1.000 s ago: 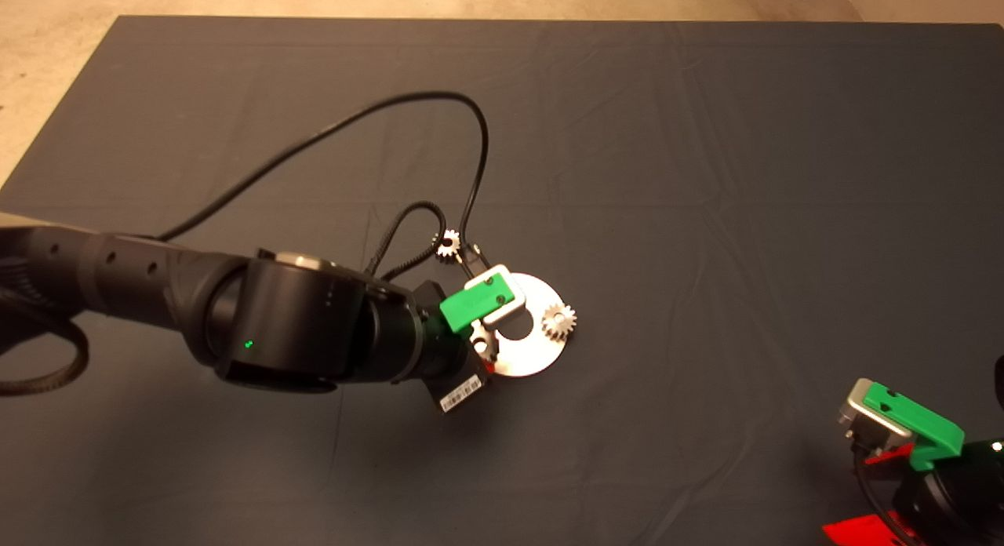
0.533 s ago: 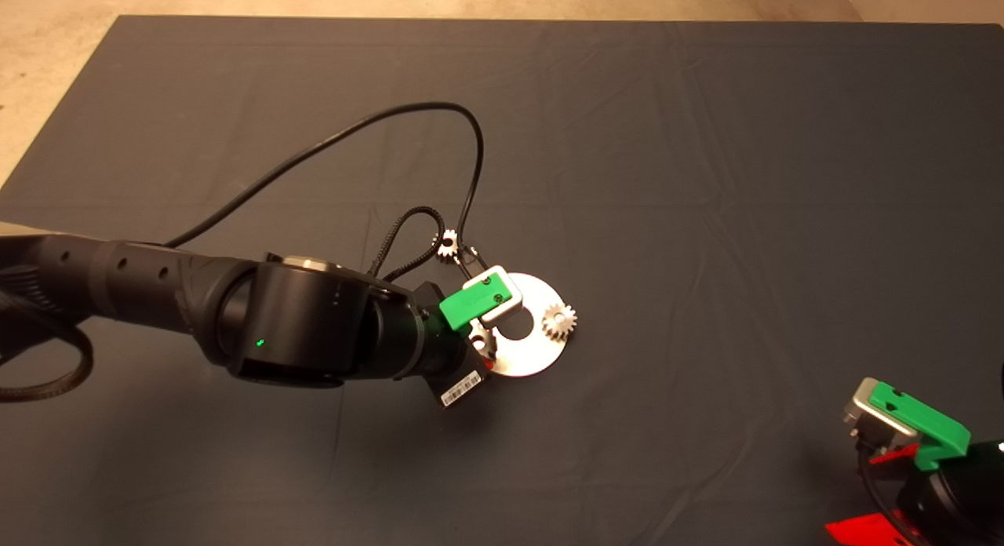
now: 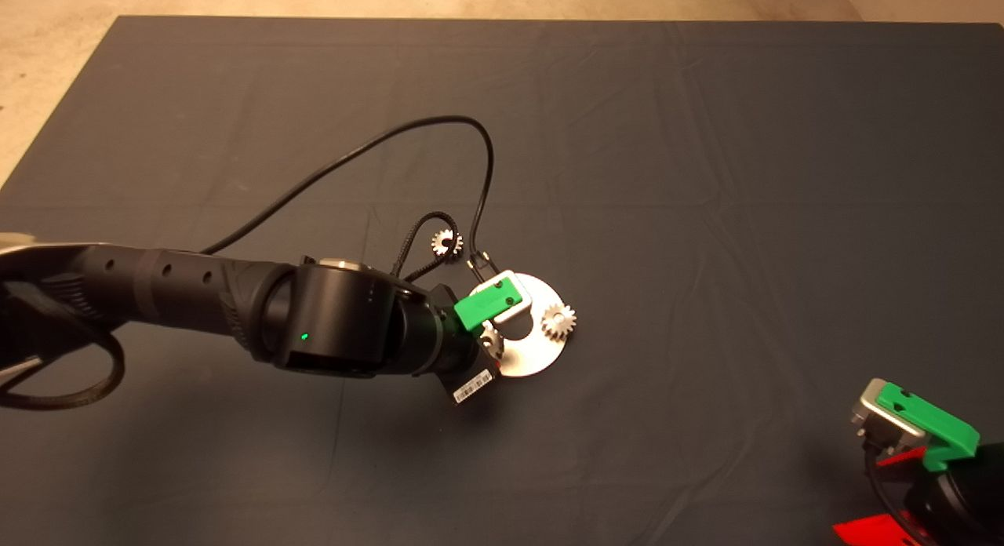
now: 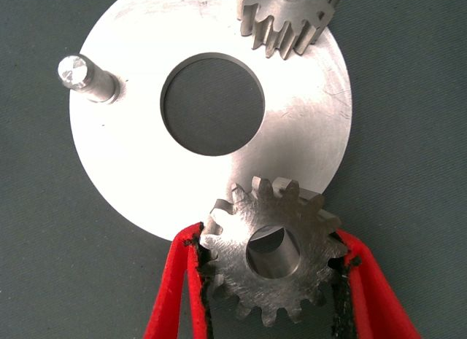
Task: Install three planetary gears onto the carrier pins
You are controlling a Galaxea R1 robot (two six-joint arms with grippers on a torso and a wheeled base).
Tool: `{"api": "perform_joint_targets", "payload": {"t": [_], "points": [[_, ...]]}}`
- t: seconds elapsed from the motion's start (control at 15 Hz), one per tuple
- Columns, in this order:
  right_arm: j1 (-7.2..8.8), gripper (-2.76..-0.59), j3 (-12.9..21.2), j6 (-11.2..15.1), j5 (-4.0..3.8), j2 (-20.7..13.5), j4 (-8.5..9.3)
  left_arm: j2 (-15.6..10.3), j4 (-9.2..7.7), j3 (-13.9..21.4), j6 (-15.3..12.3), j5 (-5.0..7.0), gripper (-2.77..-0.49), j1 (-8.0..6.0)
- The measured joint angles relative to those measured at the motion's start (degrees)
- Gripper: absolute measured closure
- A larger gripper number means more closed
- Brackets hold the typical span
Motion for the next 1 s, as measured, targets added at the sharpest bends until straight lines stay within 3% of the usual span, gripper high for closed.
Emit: {"api": "perform_joint_targets", "payload": {"t": [0.33, 0.53, 0.8, 1.0], "points": [[0.0, -2.2, 0.0, 0.0, 0.39, 0.16, 0.0, 0.0, 0.02, -0.02, 0.0, -0.33, -0.65, 0.06], [0.0, -2.2, 0.0, 0.0, 0.58, 0.13, 0.0, 0.0, 1.07, -0.55, 0.0, -1.22, -0.65, 1.33], [0.0, -2.2, 0.0, 0.0, 0.72, 0.13, 0.0, 0.0, 1.51, -0.79, 0.0, -1.89, -0.65, 1.33], [0.0, -2.2, 0.0, 0.0, 0.72, 0.13, 0.0, -0.01, 2.93, -1.02, 0.24, -2.45, -0.65, 1.93]]}}
